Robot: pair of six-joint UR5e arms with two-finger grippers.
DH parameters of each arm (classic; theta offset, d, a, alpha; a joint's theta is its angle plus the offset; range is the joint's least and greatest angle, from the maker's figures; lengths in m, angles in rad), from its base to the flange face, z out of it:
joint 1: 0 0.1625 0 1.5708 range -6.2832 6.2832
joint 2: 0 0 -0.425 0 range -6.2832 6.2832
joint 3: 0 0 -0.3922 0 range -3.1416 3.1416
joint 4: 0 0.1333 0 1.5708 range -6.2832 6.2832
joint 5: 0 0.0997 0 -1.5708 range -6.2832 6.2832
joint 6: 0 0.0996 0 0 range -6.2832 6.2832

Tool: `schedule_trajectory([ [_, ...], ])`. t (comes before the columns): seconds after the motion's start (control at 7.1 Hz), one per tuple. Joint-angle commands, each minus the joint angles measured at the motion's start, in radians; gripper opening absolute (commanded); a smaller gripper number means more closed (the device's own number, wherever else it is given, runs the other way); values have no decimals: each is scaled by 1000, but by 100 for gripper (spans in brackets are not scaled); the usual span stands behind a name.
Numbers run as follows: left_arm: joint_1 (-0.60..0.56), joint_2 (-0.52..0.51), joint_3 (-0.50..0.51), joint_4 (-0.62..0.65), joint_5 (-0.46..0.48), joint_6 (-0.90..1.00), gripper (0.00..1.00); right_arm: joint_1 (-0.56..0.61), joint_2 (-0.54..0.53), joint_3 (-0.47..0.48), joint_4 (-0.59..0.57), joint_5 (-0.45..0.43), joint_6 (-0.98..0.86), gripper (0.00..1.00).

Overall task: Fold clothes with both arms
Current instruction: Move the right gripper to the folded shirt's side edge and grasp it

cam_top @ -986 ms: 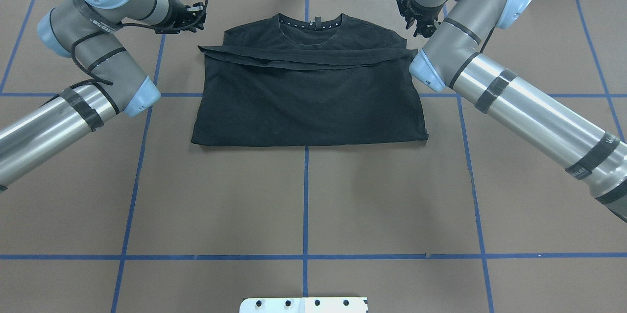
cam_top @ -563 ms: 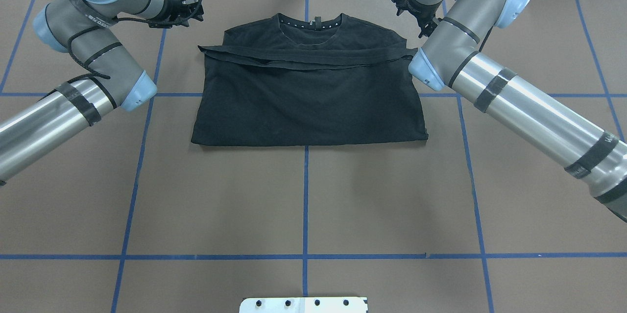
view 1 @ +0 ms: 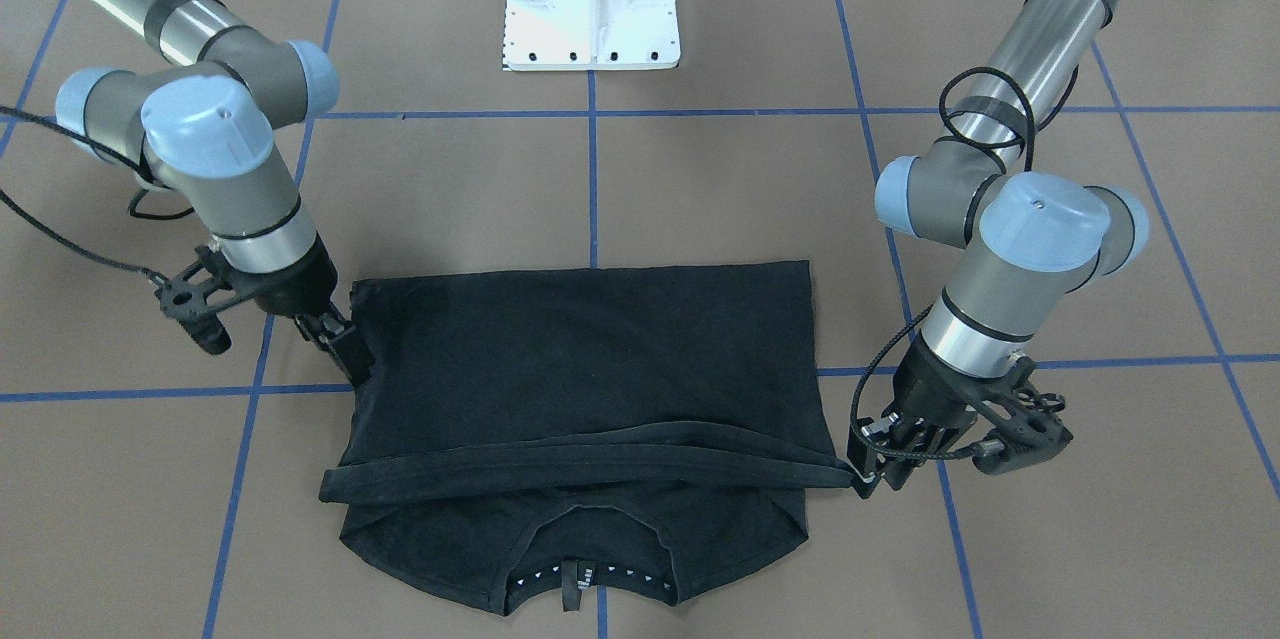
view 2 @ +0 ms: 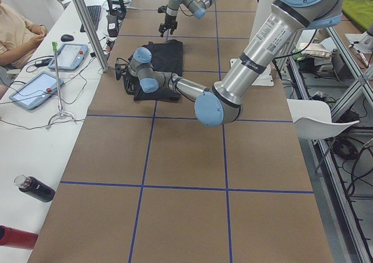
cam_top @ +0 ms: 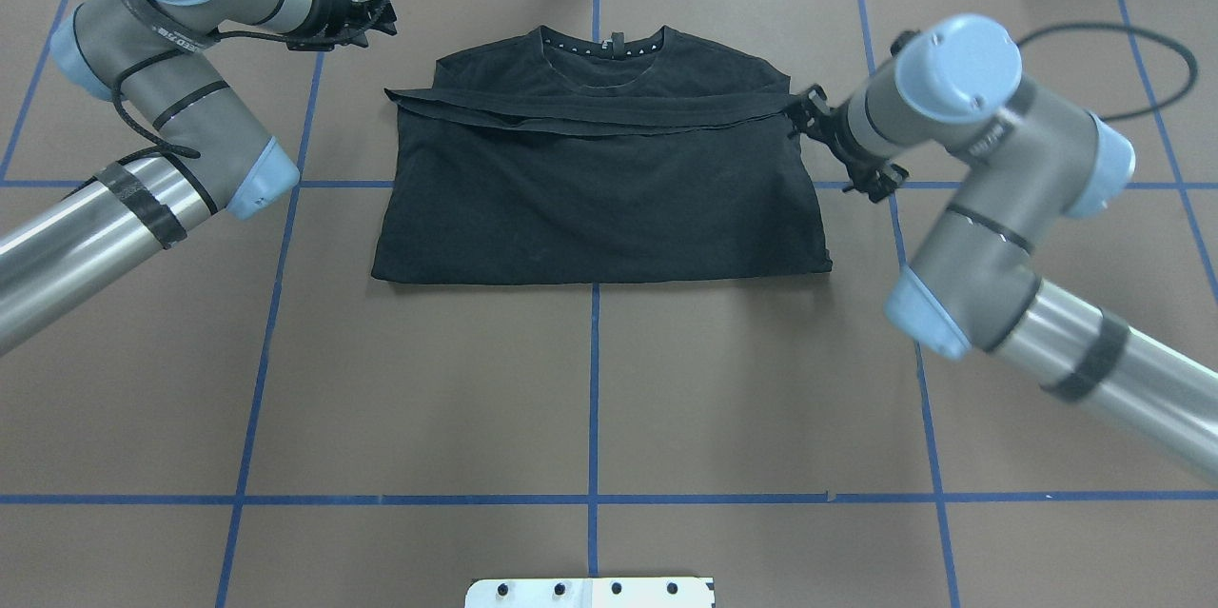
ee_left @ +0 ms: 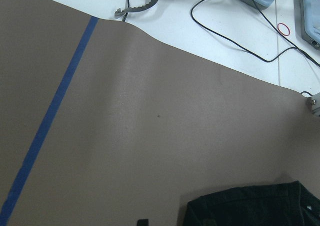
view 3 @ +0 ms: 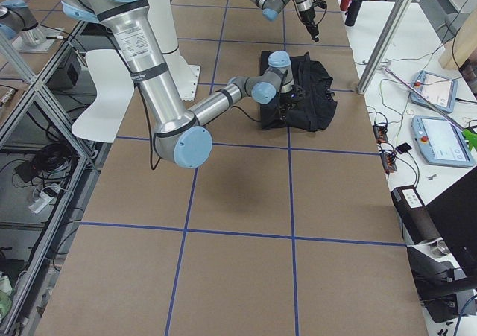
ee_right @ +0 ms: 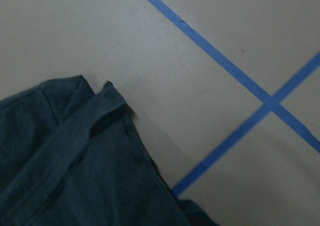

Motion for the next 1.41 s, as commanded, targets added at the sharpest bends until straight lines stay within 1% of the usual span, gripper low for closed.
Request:
schedule_trajectory([
  [0.0,2,5,-33,37,2,-5,47,-173,-99,106,1,-211,69,99],
  [0.14,2,6,-34,37,2,-3,47,-174,-105,109,62,-220,80,100],
  [0.28,2,6,-34,37,2,-3,47,-185,-168,88,175,-220,113,99],
  [0.42,2,6,-34,37,4,-3,47,-187,-179,86,228,-221,112,98],
  [0.56,2,6,-34,37,4,-3,47,-188,-176,71,230,-223,111,97],
  [0.7,0,8,-36,37,4,-3,47,-190,-165,63,228,-224,114,93],
  [0.99,2,29,-50,37,5,-3,47,-196,-162,39,230,-224,112,91],
  [1.13,2,28,-51,37,5,-3,47,-196,-161,36,228,-224,112,76],
  [1.27,2,29,-53,37,5,-3,47,-193,-158,37,228,-224,111,1],
])
